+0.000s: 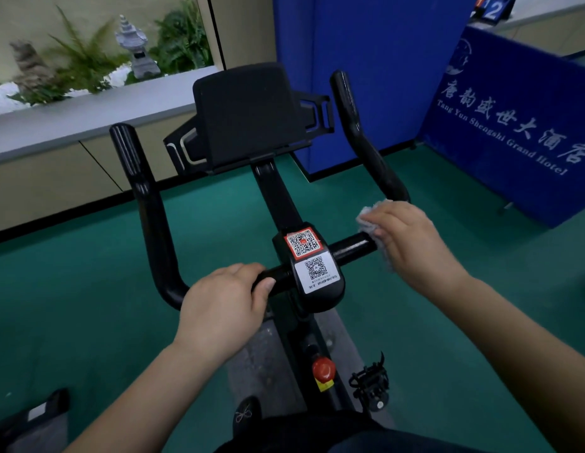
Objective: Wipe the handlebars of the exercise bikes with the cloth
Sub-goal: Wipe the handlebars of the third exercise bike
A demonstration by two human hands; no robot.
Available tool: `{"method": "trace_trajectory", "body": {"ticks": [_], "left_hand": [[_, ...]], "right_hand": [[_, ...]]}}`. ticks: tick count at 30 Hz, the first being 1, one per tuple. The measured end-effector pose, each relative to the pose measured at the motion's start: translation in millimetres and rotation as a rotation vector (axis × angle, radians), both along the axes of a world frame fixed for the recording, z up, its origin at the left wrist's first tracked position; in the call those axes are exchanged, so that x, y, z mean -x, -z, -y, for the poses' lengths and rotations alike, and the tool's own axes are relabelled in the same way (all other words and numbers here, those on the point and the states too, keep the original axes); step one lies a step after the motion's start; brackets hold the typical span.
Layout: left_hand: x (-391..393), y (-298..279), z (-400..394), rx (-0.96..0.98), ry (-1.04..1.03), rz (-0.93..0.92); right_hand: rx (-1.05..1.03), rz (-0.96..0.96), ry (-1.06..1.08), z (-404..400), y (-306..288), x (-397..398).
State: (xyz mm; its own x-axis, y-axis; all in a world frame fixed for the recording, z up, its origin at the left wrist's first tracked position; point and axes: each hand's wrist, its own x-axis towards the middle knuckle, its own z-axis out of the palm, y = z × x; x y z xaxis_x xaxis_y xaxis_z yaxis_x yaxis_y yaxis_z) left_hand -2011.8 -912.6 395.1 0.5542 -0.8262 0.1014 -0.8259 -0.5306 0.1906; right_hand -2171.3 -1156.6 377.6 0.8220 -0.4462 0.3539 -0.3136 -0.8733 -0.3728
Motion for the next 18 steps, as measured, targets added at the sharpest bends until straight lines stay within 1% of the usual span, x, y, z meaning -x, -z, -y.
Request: {"method": "trace_trajectory", "body": {"ticks": [2, 5, 9, 14, 18], "left_hand": [[0.5, 1.4, -1.1, -0.003, -0.009, 0.007], [1.3, 1.8, -2.0, 0.003, -0.022, 0.003], [2.1, 1.4, 0.5, -0.006, -0.011, 0.025], [-1.0, 0.4, 0.0, -0.012, -0.004, 0.039], [-3.3, 0.5, -0.3, 0.007, -0.002, 0.017]], "right_hand": [[-0.019, 0.039, -0.025, -23.7, 2.7, -15.3], [-0.036, 0.03, -0.107, -51.1, 9.4, -22.1], [0.044, -0.047, -0.262, -19.0, 10.7, -9.3], [0.101, -0.007, -0.233, 26.7, 0.0, 9.2], [0.112, -0.025, -0.171, 48.4, -10.0, 15.5]]}}
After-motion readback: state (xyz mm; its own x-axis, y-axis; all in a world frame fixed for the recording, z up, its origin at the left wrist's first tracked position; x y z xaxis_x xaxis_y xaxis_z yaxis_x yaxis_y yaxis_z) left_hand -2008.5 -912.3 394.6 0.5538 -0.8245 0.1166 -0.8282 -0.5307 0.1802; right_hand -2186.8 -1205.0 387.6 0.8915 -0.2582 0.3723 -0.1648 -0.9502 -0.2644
